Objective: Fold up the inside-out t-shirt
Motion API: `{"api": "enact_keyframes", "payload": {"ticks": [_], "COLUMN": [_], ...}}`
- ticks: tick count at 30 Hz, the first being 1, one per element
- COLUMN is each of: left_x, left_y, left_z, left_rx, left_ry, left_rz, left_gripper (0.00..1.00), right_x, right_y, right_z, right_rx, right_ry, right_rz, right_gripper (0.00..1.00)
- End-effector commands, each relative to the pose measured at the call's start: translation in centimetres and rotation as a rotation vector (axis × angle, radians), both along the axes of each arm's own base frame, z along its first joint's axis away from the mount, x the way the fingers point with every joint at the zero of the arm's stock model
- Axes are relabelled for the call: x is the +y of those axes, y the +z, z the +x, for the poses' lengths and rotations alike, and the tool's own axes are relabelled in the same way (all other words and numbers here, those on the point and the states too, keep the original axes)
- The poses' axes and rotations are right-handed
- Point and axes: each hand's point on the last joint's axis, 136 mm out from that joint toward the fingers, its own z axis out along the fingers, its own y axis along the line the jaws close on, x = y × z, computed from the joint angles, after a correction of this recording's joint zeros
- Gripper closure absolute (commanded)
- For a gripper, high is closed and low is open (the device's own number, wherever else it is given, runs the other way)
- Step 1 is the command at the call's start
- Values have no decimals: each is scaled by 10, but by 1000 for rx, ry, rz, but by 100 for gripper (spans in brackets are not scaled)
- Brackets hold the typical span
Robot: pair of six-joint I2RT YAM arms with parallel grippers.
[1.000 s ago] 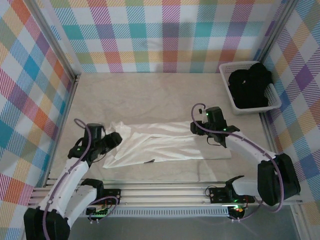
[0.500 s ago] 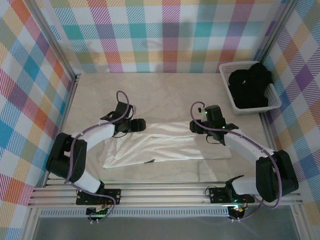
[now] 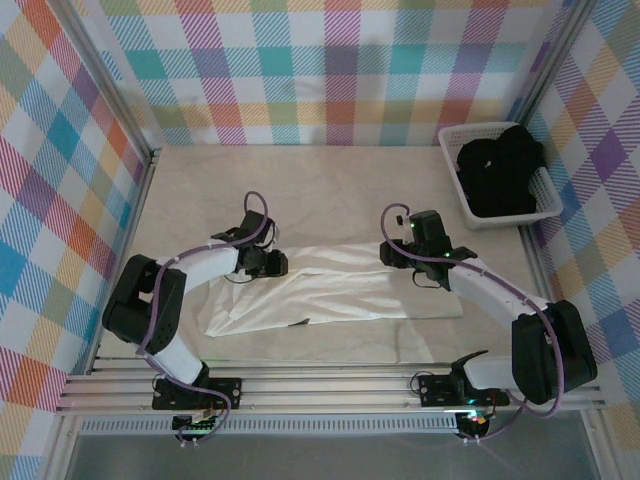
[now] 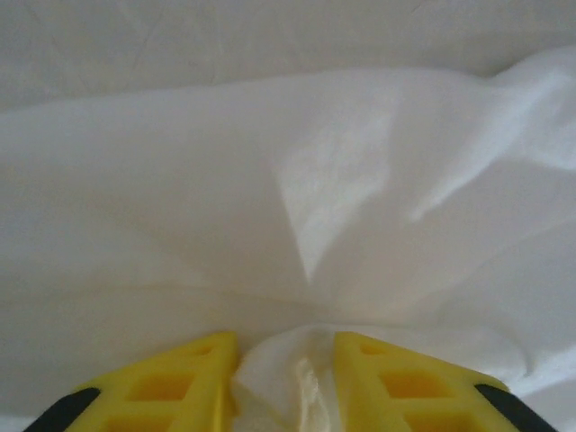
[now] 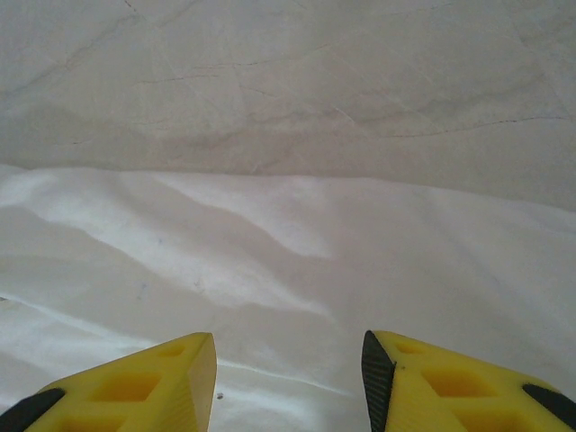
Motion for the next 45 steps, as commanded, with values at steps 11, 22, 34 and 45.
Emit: {"api": "enact_keyframes", "payload": {"ticks": [11, 22, 34, 45], "left_x": [-32, -34, 63, 128], "left_y": [13, 80, 54, -11], "left_z": [-94, -101, 64, 77], "left_rx": [120, -11, -115, -31], "left_ry": [-42, -108, 389, 535], "left_rz": [-85, -126, -120, 16], "left_gripper": [91, 39, 39, 39], "right_x": [-8, 49, 249, 248], "right_y": [7, 26, 20, -95], "right_z": [1, -13, -63, -98], "right_rx": [-13, -42, 50, 354], "right_ry": [-2, 197, 596, 547], "right_rz": [-57, 81, 343, 135], "right_gripper": [53, 54, 58, 74]}}
